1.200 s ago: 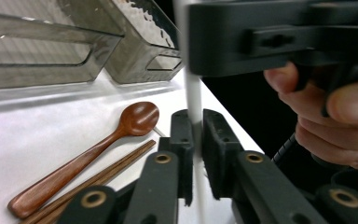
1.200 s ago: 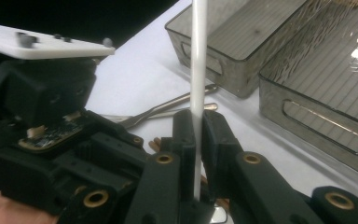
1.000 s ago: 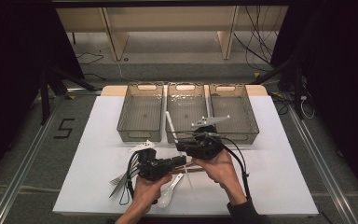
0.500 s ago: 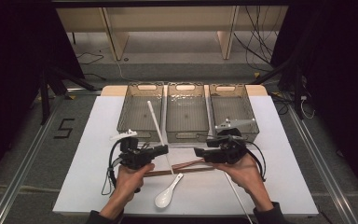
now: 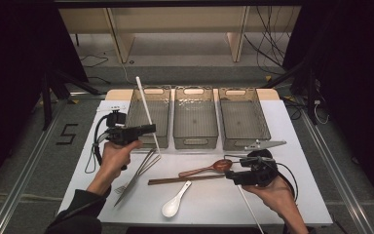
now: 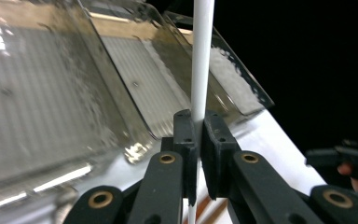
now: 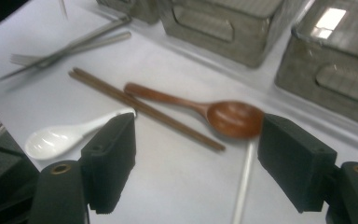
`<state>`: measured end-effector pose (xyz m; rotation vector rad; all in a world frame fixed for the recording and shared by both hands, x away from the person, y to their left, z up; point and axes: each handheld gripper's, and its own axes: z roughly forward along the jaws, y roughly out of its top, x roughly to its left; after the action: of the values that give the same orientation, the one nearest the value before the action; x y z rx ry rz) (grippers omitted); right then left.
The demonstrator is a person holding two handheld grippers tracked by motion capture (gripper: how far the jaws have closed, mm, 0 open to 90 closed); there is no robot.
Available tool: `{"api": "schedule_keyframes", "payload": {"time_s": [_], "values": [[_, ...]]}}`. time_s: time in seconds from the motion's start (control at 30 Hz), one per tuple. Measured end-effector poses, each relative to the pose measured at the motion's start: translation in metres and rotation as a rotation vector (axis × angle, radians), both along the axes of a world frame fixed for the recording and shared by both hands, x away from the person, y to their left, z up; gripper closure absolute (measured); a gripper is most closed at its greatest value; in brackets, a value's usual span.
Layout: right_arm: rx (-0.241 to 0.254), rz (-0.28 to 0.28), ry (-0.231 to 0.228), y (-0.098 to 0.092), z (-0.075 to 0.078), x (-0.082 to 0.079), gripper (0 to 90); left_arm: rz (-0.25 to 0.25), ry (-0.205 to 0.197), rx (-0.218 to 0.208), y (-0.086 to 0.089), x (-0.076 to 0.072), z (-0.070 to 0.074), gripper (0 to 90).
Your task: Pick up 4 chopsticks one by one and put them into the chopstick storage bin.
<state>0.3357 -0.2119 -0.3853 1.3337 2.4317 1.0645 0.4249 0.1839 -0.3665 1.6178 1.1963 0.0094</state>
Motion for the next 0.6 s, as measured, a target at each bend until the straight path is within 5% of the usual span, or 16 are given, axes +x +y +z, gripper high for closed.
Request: {"api": "schedule_keyframes", "payload": {"time_s": [0.37,0.6], "values": [[-0.021,0.001,0.040,-0.010,-0.016,-0.009,27.3,0.048,0.029,0.072,0.007,0.046,0.018,84.8],[-0.022,0.016,0.030,-0.007,-0.017,-0.010,26.4,0.108,0.060,0.057,0.010,0.072,0.013,84.7]]}}
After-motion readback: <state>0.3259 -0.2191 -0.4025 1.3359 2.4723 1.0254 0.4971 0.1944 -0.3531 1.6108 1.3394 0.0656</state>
